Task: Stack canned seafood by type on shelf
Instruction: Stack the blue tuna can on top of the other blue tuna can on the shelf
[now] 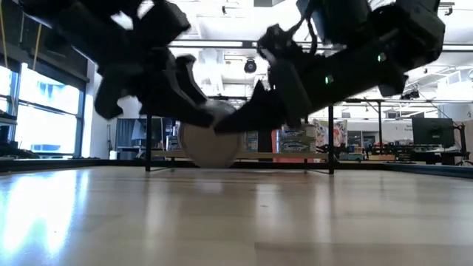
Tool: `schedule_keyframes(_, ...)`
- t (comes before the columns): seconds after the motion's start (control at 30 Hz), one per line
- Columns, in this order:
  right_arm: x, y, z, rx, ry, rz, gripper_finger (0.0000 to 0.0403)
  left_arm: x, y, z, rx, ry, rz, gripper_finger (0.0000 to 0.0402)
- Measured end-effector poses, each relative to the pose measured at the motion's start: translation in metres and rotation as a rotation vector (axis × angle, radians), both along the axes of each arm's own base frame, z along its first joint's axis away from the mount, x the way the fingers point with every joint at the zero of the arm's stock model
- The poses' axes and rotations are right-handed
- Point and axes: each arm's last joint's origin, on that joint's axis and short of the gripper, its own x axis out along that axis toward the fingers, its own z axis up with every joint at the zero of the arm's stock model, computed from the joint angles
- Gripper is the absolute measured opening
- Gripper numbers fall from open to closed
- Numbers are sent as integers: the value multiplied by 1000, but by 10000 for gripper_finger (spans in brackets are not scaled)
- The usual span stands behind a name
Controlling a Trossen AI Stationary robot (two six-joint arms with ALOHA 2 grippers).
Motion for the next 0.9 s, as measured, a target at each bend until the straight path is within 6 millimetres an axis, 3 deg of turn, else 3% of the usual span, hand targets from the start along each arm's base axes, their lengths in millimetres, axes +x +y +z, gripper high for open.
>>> schedule_keyframes(0.23,-4,11,38,-29,-140,2,182,-23,-17,22,131,0,93,121)
schedule_keyframes(0.4,-8,20,58,-25,-265,17,182,-40,-18,36,192,-7,88,121)
schedule_keyframes(0.57,-8,24,54,-18,-233,105,182,-44,-21,59,125,-101,60,121)
schedule_keyframes(0.67,-8,25,53,11,-222,146,183,-49,-20,54,150,-53,59,121)
schedule_keyframes(0.73,-10,25,53,14,-193,129,183,-50,-18,61,165,-99,109,121)
schedule_keyframes(0.8,-12,24,56,25,-187,73,183,-51,-13,69,221,-127,188,121)
schedule_keyframes(0.9,-16,26,54,-10,-144,25,183,-50,5,64,376,-53,267,121)
